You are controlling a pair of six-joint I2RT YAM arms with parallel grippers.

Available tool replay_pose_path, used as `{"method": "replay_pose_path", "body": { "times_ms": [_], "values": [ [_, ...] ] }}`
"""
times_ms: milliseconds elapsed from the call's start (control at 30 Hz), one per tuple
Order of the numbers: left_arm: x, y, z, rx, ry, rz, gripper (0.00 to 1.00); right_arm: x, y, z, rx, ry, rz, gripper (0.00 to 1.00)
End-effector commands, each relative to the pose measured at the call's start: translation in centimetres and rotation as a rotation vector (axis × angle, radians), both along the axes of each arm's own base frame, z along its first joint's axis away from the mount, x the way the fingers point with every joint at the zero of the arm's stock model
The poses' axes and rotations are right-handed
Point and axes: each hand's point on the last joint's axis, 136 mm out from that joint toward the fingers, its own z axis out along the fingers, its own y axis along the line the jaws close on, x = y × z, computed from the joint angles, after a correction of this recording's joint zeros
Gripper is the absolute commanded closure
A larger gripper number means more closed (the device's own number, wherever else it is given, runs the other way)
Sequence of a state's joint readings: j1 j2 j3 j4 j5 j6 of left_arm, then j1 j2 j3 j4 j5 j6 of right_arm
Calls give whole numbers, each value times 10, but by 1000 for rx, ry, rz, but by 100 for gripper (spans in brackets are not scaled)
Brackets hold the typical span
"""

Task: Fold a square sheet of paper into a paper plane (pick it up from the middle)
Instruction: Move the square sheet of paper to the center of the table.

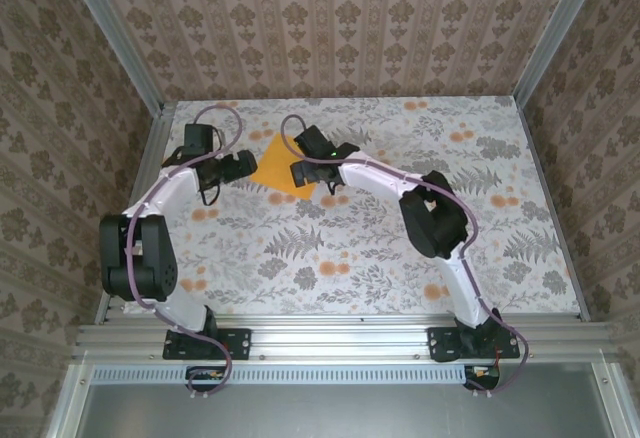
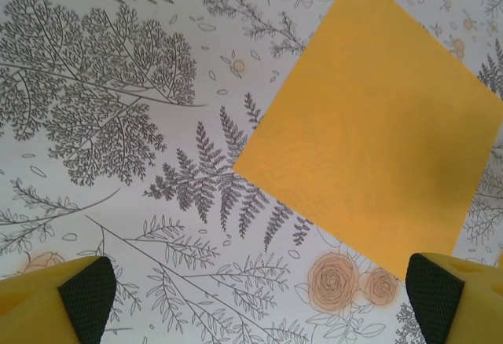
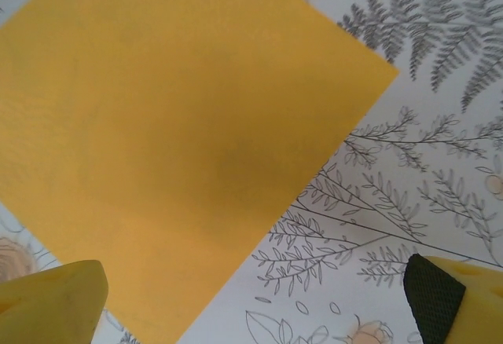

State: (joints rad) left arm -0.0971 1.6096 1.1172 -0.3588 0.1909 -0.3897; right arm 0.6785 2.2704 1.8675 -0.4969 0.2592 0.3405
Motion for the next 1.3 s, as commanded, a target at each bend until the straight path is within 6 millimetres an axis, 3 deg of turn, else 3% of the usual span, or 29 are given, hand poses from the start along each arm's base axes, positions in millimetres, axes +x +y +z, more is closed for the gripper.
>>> {"method": "replay_pose_path", "body": {
  "times_ms": [0,233,400,600,800,900,1000,1067,1133,1267],
  "values": [
    [1,-9,5,-41,25,-5,5,-11,-6,-25,-110,98,9,0],
    [-2,-11,2,-29,47,0,8,-18,-9,-52,-194,186,0,0],
    [-6,-16,0,-15,59,-12,8,-36,-49,-60,-350,270,4,0],
    [-6,-24,-6,-17,70,-27,8,-87,-114,-65,-430,412,65,0],
    [-3,-46,-15,-53,99,-70,10,-161,-143,-54,-391,569,186,1],
    [-3,-66,-17,-95,126,-105,14,-157,-143,-24,-322,478,121,1],
    [-7,-94,-18,-135,159,-165,18,-132,-130,17,-182,324,-11,1],
    [-14,-114,-22,-162,200,-207,24,-119,-122,32,-62,260,-141,1],
    [-22,-130,-30,-173,243,-229,30,-113,-116,34,49,240,-267,1],
    [-36,-158,-49,-199,333,-255,45,-106,-106,20,186,249,-412,7]
  ]
}}
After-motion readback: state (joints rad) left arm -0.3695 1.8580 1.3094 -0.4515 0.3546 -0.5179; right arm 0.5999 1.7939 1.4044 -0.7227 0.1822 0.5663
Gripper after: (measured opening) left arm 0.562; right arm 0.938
